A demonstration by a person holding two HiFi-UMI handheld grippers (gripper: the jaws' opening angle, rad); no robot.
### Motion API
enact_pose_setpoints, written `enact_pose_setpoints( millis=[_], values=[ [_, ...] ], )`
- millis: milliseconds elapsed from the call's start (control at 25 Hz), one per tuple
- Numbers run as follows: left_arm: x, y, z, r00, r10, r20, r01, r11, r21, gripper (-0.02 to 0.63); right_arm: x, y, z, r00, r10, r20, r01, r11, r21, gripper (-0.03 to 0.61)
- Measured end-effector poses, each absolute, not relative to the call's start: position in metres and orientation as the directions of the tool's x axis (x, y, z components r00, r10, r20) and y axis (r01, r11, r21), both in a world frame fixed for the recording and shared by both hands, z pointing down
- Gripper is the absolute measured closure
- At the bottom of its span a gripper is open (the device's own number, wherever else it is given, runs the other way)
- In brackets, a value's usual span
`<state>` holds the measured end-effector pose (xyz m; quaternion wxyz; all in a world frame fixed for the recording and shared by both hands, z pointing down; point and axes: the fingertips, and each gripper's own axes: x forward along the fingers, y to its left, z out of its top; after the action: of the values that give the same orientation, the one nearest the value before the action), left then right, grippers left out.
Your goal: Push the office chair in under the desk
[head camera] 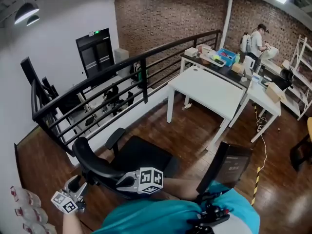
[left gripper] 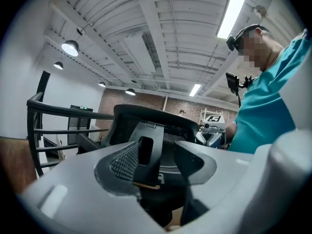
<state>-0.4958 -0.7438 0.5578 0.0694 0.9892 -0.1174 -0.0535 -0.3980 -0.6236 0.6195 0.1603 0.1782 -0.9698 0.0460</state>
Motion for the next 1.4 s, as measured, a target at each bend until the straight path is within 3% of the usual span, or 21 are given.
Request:
enact_pose_setpoints(
  millis=[120,240,320,360,480,600,760,880,1400],
  values=[
    [-0.445,-0.752,0.583,0.978,-0.206,-0.028,-0.202,-0.974,0.100,0.351,-0.345,-0.613,0.637,-0.887,-0.354,0.296,-0.379,0.925,-0.030,0.574],
    [-0.401,-0.759,0.595,0.989,-0.146,0.013,-0.147,-0.987,0.071,0.396,-0.300,-0.629,0.636,-0.889,-0.398,0.227,-0.419,0.906,-0.051,0.574],
    [-0.394,-0.756,0.588,0.991,-0.128,0.027,-0.129,-0.990,0.062,0.386,-0.283,-0.629,0.628,-0.887,-0.418,0.195,-0.436,0.898,-0.063,0.574],
    [-0.395,-0.755,0.582,0.991,-0.132,0.027,-0.133,-0.989,0.058,0.295,-0.276,-0.627,0.626,-0.886,-0.426,0.186,-0.444,0.893,-0.069,0.574],
    [-0.396,-0.760,0.573,0.988,-0.145,0.048,-0.146,-0.989,0.019,0.281,-0.261,-0.625,0.624,-0.876,-0.452,0.167,-0.470,0.877,-0.094,0.574],
    [-0.377,-0.765,0.589,0.983,-0.110,0.146,-0.108,-0.994,-0.026,0.258,-0.253,-0.624,0.623,-0.868,-0.469,0.162,-0.487,0.867,-0.106,0.574],
    [-0.350,-0.763,0.609,0.969,-0.083,0.233,-0.060,-0.993,-0.102,0.256,-0.255,-0.623,0.629,-0.863,-0.477,0.163,-0.497,0.861,-0.111,0.574],
    [-0.339,-0.767,0.613,0.966,-0.096,0.241,-0.066,-0.989,-0.130,0.290,-0.253,-0.622,0.631,-0.857,-0.486,0.169,-0.507,0.855,-0.110,0.572],
    [-0.314,-0.773,0.612,0.961,0.021,0.277,0.051,-0.994,-0.100,0.284,-0.227,-0.630,0.643,-0.830,-0.529,0.176,-0.553,0.822,-0.140,0.572]
  ],
)
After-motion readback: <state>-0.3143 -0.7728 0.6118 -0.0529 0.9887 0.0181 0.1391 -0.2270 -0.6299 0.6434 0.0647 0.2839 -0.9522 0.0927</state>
